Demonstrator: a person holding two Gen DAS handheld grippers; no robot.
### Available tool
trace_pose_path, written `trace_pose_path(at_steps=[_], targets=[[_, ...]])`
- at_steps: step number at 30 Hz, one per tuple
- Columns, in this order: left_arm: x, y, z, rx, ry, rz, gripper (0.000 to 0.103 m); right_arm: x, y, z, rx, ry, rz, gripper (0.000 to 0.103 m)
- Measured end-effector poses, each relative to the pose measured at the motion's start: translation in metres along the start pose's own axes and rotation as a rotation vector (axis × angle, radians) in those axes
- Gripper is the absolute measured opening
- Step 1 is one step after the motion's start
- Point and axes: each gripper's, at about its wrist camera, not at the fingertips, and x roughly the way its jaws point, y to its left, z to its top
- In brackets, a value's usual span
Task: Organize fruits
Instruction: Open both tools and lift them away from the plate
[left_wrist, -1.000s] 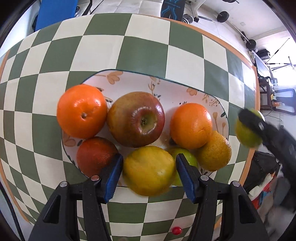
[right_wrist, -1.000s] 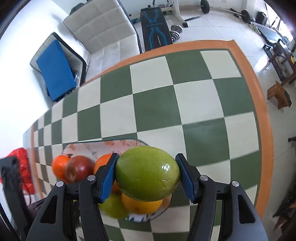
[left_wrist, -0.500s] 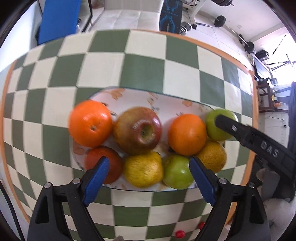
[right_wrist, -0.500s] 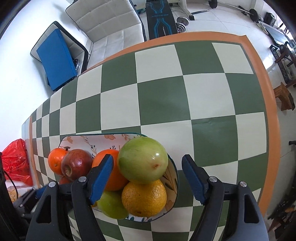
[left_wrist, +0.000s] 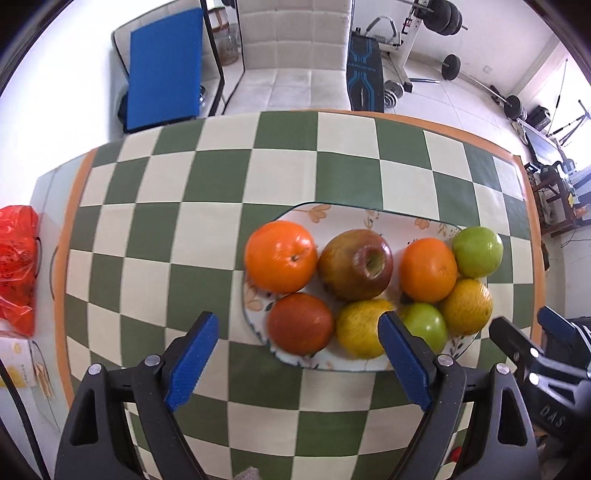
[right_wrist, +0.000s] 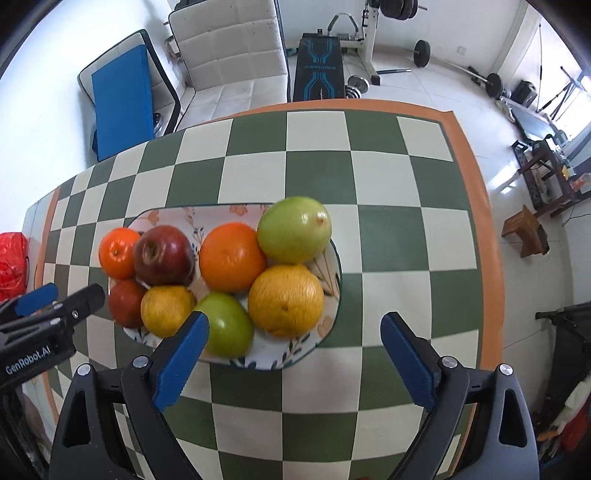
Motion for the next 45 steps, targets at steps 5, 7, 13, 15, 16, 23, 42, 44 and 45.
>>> trace_pose_path(at_steps=[5,7,13,15,16,23,42,44,45], targets=[[-0.016,0.001,-0.018,0.022,-0.029,0.016,0.088,-0.021,0.004,-0.024,0.007,-0.036,-0.020,0.096],[-0.023,0.001,-0.024,0.027,-0.043,0.014,0.088,-0.032,0.004,-0.030,0.002,-0.055,-0.027,0.096],[-0.055,0.000,-0.041,0.046,-0.103,0.003,0.088,-0.070,0.000,-0.042,0.003,-0.112,-0.037,0.096],[-0.069,-0.001,-0.048,0.052,-0.129,-0.004,0.088,-0.082,0.000,-0.048,-0.004,-0.126,-0.041,0.096],[-0.075,-0.002,-0.052,0.058,-0.140,-0.007,0.088,-0.090,0.000,-0.051,-0.006,-0.139,-0.041,0.096],[-0.125,-0.005,-0.074,0.077,-0.194,-0.044,0.088,-0.149,-0.001,-0.071,-0.007,-0.215,-0.016,0.096],[-0.232,-0.012,-0.121,0.093,-0.306,-0.094,0.088,-0.287,0.002,-0.127,-0.013,-0.378,0.031,0.096],[-0.240,-0.013,-0.124,0.093,-0.307,-0.099,0.088,-0.295,0.003,-0.132,-0.017,-0.387,0.033,0.096],[-0.243,-0.014,-0.125,0.095,-0.312,-0.100,0.088,-0.298,0.004,-0.134,-0.017,-0.390,0.035,0.096]])
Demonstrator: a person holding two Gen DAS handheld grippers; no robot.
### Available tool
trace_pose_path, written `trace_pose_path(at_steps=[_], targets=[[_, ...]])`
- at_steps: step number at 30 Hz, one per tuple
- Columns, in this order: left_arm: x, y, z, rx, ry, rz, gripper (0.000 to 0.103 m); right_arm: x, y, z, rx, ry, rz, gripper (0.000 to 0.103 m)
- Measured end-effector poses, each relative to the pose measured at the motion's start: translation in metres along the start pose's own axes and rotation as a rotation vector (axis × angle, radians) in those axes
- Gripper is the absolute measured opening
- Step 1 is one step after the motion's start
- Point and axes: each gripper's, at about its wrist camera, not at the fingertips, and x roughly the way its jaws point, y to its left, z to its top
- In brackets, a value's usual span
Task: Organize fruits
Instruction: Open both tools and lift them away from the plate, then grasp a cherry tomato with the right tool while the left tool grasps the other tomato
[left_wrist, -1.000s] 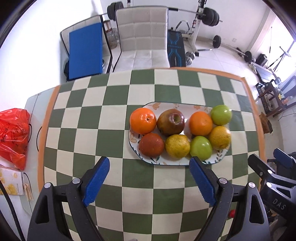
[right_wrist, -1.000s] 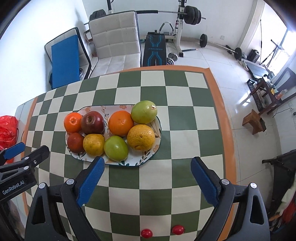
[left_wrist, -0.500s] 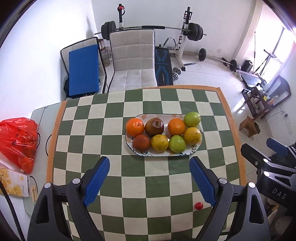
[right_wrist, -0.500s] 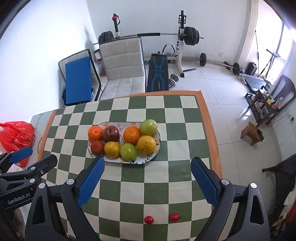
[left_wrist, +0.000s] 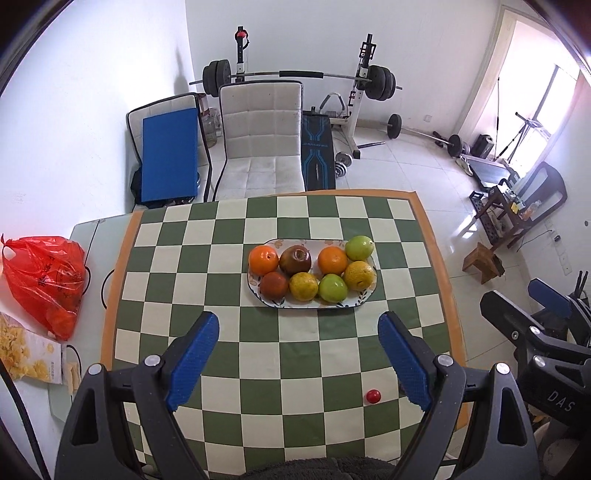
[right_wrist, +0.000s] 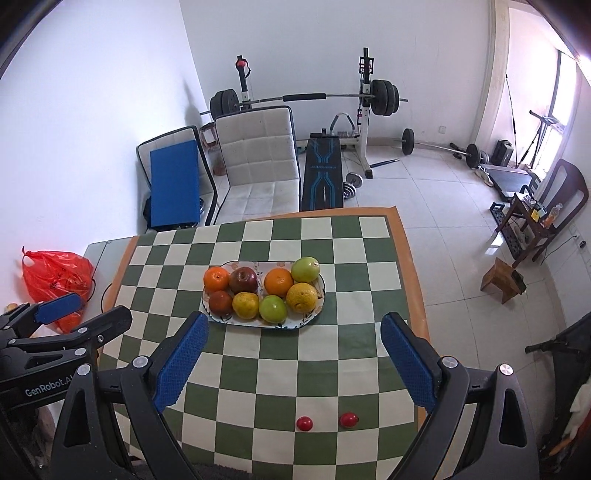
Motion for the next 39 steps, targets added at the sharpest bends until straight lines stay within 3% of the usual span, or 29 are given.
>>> trace_pose_path(at_steps=[14,17,20,22,27,29,33,39], targets=[[-0.016,-0.002,-0.004,-0.019,-0.021,-0.003,0.088,-0.020,-0.004,-0.004,0.008,-0.014,0.014,0.096],[-0.012,-0.002,-0.004,-0.023,-0.019,0.001,0.088,-0.012,-0.012,-0.005,0.039,0.005,0.041,0.096],[0.004,-0.002,-0.004,-0.029,0.013,0.008,0.099,0.012,-0.033,-0.011,0.091,0.055,0.067,0.096],[0.020,-0.005,-0.004,-0.016,0.032,0.035,0.100,0.033,-0.050,-0.020,0.128,0.090,0.055,0.096],[0.090,-0.027,-0.018,0.062,0.159,0.073,0.100,0.112,-0.102,-0.070,0.235,0.269,0.013,0.093],[0.130,-0.041,-0.031,0.100,0.251,0.075,0.100,0.141,-0.116,-0.095,0.262,0.352,0.000,0.080],[0.191,-0.063,-0.060,0.150,0.410,0.080,0.100,0.197,-0.139,-0.153,0.345,0.510,0.019,0.071],[0.253,-0.096,-0.101,0.206,0.610,0.054,0.100,0.242,-0.152,-0.201,0.405,0.599,0.034,0.067]])
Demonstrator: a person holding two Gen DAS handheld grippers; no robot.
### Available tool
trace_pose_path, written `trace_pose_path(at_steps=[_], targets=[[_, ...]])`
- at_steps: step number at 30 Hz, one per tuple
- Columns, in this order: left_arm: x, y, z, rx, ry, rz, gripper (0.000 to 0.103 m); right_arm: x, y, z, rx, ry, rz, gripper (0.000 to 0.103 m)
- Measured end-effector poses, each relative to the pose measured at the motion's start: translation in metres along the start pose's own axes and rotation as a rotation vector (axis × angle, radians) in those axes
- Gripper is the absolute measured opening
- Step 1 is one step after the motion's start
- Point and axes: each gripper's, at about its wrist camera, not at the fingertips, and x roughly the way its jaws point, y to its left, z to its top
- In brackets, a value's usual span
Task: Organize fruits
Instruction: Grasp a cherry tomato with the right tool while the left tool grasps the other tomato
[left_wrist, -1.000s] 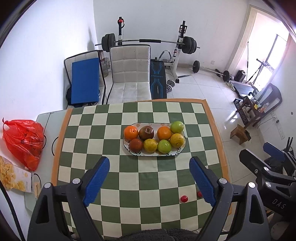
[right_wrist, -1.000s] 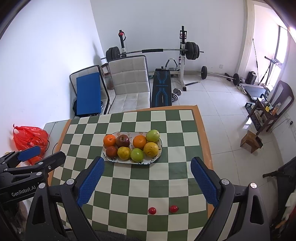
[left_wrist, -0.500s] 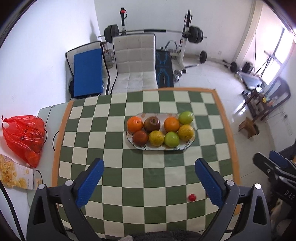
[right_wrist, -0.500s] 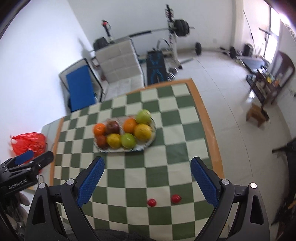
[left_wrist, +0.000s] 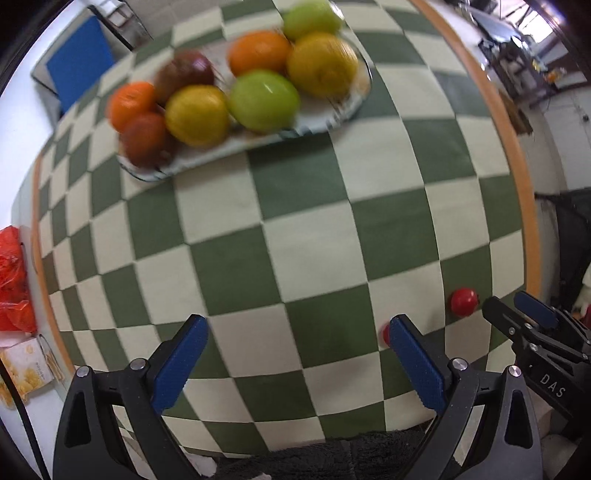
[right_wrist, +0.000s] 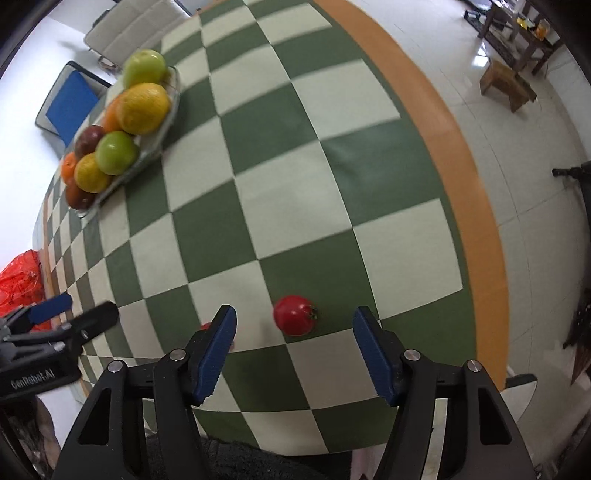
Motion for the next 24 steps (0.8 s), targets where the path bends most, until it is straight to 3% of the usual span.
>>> trace_pose_path(at_steps=[4,11,13,16,19,22,24], targets=[[0.027,-0.016,0.000,0.016,0.086,-0.014,0.100,0.021,-0.005,0.000,0.013,0.036,0.010,0.062],[0.048,-0.040,-0.006,0.046,0.160,-0.075,0.100,0.044,-0.001,-0.002,-0.015,0.071,0.055,0.038],[0.052,-0.047,-0.009,0.057,0.177,-0.099,0.091,0.045,0.002,-0.003,-0.031,0.067,0.053,0.033],[0.059,-0.053,-0.013,0.056,0.208,-0.132,0.087,0.042,-0.002,-0.004,-0.022,0.055,0.044,0.033],[0.067,-0.065,-0.020,0.074,0.230,-0.163,0.075,0.035,-0.012,0.002,0.004,0.053,0.052,0.033],[0.075,-0.078,-0.024,0.095,0.248,-0.179,0.057,0.034,-0.018,0.000,0.013,0.054,0.047,0.033],[0.082,-0.087,-0.028,0.112,0.262,-0.185,0.038,0.035,-0.021,-0.002,0.018,0.057,0.044,0.033]])
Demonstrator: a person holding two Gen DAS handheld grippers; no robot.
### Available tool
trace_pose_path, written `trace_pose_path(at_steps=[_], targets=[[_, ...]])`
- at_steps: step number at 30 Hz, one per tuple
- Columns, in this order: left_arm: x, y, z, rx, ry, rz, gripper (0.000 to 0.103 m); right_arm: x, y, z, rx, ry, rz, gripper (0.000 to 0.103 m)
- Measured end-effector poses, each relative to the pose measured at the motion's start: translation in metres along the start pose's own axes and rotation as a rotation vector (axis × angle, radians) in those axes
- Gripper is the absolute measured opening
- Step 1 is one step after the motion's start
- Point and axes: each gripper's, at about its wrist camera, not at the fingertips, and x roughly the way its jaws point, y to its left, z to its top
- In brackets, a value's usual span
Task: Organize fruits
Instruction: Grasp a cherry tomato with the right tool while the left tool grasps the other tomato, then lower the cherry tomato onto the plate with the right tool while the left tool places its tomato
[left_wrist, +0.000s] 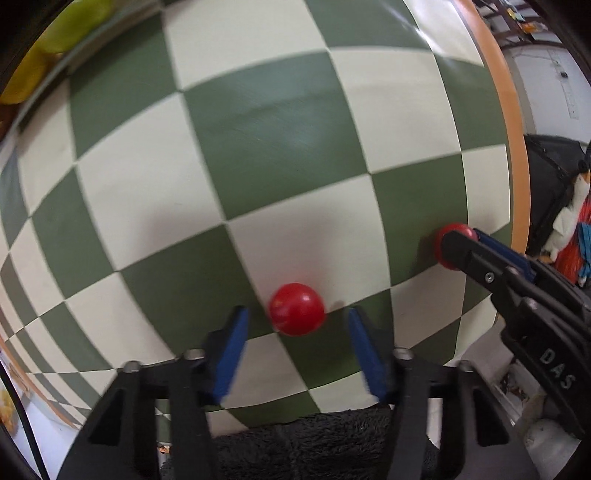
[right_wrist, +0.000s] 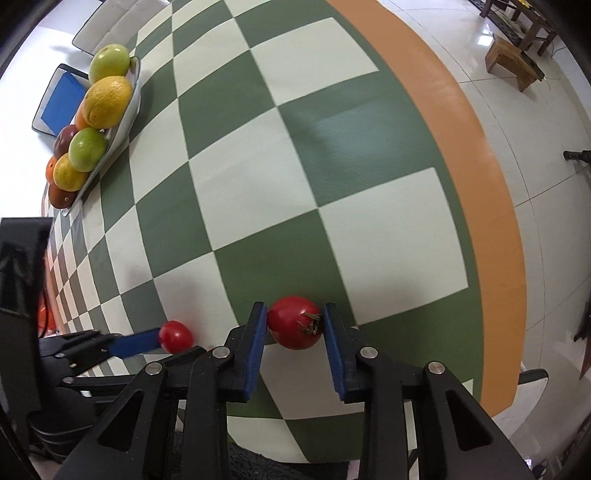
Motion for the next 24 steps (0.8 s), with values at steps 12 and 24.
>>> trace_pose_path(at_steps=[12,24], targets=[[-0.021,0.015,-0.014,-0.035,-0.109,-0.038,0.026,-0.033,-0.003,0.015,-0.012,-0.048,0.043,0.033],[-0.125,0.181,-0.034,-0.470,-0.336,-0.307,0.026,-0.052,0.088,0.075,-0.126,-0.115,0.201,0.033]])
